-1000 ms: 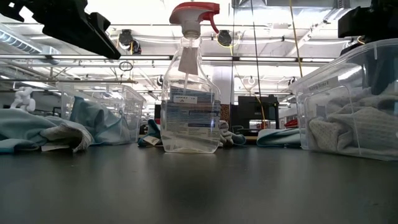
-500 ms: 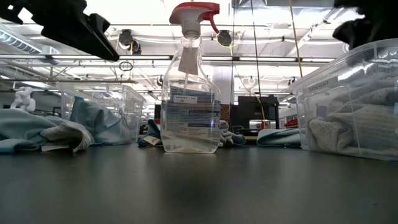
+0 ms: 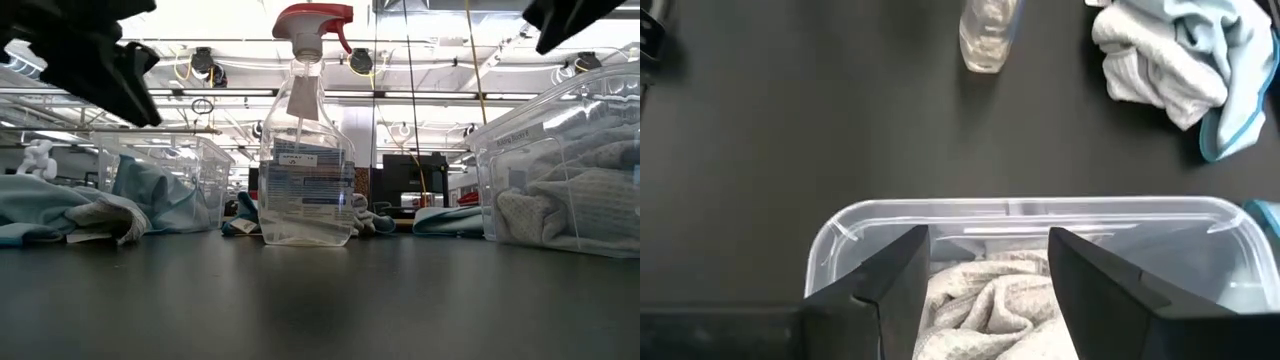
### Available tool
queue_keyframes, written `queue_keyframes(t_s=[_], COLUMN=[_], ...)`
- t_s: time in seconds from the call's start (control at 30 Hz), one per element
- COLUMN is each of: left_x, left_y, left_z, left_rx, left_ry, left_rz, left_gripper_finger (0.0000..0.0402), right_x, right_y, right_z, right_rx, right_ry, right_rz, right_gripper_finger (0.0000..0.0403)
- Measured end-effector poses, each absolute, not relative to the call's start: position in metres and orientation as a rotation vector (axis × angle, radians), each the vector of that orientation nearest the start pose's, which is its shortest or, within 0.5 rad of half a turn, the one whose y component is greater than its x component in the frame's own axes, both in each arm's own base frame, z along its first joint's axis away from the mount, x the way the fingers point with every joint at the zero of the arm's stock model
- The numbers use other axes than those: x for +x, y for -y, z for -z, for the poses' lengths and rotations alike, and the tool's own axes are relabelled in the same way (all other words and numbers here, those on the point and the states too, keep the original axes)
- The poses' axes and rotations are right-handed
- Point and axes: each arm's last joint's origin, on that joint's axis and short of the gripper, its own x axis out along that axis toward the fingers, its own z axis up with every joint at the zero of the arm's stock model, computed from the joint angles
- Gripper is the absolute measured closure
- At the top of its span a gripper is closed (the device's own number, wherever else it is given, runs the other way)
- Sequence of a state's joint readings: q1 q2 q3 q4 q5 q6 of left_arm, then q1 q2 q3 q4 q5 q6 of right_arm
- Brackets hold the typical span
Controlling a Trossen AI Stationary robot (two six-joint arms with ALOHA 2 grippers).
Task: Sort microfiber towel by color & place in baskets
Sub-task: Put the bottom blue towel into the left transparent bin
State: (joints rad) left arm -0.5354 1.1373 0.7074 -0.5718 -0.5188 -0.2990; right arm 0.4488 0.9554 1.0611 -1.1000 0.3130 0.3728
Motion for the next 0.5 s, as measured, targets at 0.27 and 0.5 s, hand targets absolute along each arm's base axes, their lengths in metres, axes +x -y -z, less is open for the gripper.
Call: queue_keyframes(t_s=[0.27,0.5], left_x=[0.160,0.141], left_y=[0.083,0.079], left_z=[-0.215,-0.209], left_rx=[0.088,-0.045], left_ry=[-1.050,-1.274], left_rz=[-0.148,-0.207], left_gripper_finger=[0.0281,0.0281], right_x=[0.150,0.151], right_y=[-0.063,-0.063], right_z=[-0.331,-0.332], right_rx=[-0.051,-0.058], right_ry=[-0.855,-0.845], right_rz=[0.000,-0.007], right_gripper_finger=[0.0206,0.0206])
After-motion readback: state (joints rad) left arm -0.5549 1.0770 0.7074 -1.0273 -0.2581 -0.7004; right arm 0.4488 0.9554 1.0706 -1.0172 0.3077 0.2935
